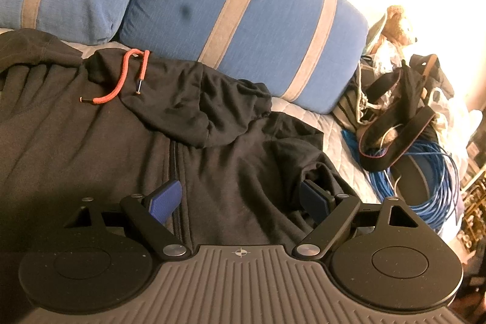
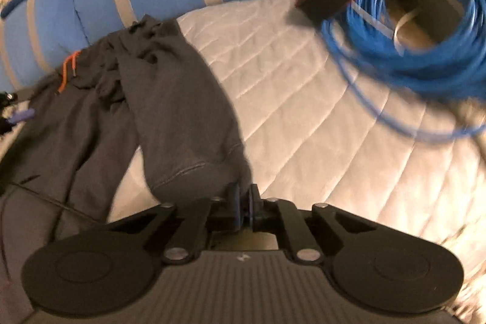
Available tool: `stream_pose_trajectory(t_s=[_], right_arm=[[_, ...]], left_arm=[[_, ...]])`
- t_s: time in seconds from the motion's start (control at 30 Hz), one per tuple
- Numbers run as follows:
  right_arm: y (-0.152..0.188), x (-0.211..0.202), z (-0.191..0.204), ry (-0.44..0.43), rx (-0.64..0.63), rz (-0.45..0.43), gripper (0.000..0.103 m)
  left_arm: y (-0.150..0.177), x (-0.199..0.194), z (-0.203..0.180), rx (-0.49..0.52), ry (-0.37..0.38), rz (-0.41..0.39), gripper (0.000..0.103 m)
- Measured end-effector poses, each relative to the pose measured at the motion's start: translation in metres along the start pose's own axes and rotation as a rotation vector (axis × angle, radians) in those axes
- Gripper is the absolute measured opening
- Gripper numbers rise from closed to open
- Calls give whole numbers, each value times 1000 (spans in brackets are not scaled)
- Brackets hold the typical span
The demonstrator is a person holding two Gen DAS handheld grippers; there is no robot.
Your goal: Fold clothes
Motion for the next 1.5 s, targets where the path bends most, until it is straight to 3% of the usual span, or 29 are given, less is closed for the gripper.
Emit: stream_pose_trajectory(t_s=[0.17,0.37,0.4,0.43,0.47,0.57,0.63,0.73,0.97,1.23,1.37,1.47,1.5], right_arm=[[-25,-15,-12,149,-103,-42,5],[-26,-9,-39,144,4,-61,5],[-27,-8,-44,143,22,-64,7],[-27,-7,-48,143,40,-68,25],[-27,-6,-53,142,58,-71,33],[-27,-4,-66,140,111,-80,39],[-28,-2,-75,138,147,-87,52],[-26,1,-89,129,203,-94,58],[9,11,-104,-147,507,-98,57],[25,28,-106,-453,861,-151,55],[26,34,-97,-483,955,-168,54],[20,36,-94,-409,939,-189,50],[18,36,-94,-379,927,-191,43]], left_arm=[[0,0,0,1,0,0,85],[0,0,-1,-1,0,0,85],[0,0,-1,1,-1,2,85],[0,0,-1,1,-1,2,85],[0,0,-1,1,0,3,85],[0,0,0,1,1,4,85],[-1,1,0,1,1,5,85],[0,1,0,3,2,6,85],[1,2,-2,13,-3,8,85],[1,3,-1,9,-12,11,85],[1,3,-1,9,-12,11,85],[2,4,-1,12,-15,14,85],[2,3,-1,12,-15,13,85]])
Point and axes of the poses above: each gripper's, at about its wrist camera, not at the fingertips, and x roughly the way its jaws point, z to its left, y to its underside, the point moved 8 cm from there along x, roughly the way its jaws point, and after that the axes turned 12 degrees about z, right-handed, at the moved point
